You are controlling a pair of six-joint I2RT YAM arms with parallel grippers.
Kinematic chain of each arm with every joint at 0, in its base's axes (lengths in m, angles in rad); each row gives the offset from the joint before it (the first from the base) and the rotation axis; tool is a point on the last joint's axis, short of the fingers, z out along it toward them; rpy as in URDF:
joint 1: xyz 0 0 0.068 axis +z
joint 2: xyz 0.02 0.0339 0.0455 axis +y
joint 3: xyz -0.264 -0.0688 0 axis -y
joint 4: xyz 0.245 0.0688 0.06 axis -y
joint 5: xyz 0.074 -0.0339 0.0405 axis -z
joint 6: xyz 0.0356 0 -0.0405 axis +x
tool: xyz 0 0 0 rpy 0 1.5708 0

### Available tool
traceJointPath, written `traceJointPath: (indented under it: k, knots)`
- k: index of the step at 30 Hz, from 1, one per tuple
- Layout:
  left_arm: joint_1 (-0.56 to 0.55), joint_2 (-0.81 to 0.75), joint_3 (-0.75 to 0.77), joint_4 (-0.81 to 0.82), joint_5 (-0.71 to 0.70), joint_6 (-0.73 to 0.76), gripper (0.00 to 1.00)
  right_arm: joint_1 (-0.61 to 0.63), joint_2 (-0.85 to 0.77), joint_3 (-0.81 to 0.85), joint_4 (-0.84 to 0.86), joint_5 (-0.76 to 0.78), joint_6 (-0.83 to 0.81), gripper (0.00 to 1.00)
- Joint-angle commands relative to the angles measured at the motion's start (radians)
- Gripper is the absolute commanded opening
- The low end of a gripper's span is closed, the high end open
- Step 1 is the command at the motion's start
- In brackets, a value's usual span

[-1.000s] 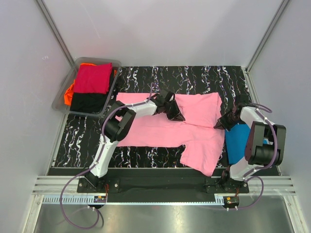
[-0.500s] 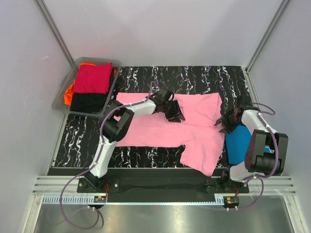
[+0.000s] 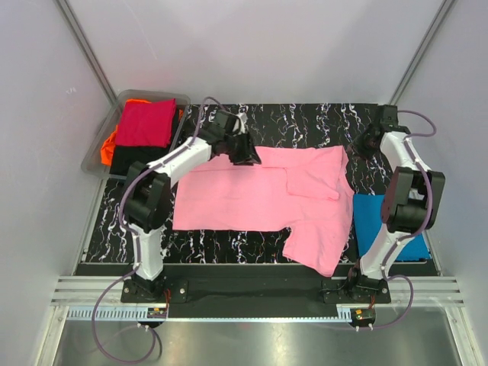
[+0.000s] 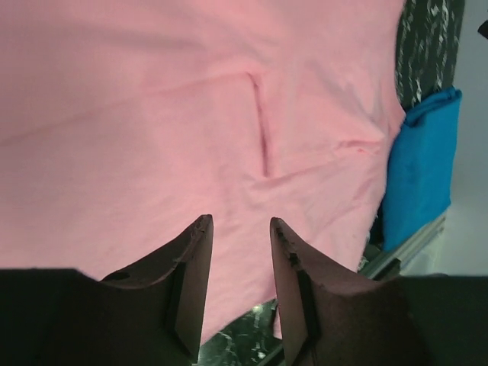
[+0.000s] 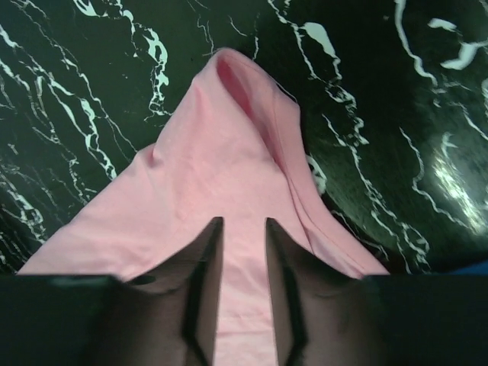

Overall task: Fold and stack the t-shirts
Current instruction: Fold the tshirt

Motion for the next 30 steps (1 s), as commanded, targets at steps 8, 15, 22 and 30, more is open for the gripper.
traceJointPath:
  k: [8,15,22,30]
  knots:
    - [0.208,0.065,0.048,-0.066,-0.071,0.155,0.41,0.083,0.282,0.276,0.025,0.018,0.005,0.21]
    - [0.277,0.162,0.122,-0.065,-0.06,0.121,0.41,0.069,0.416,0.379,0.024,0.051,-0.019,0.23]
    - [0.313,0.248,0.146,-0.065,-0.052,0.101,0.41,0.062,0.489,0.402,0.022,0.087,0.004,0.25]
    - [0.339,0.32,0.195,-0.066,-0.032,0.095,0.41,0.046,0.552,0.498,-0.011,0.174,0.024,0.29]
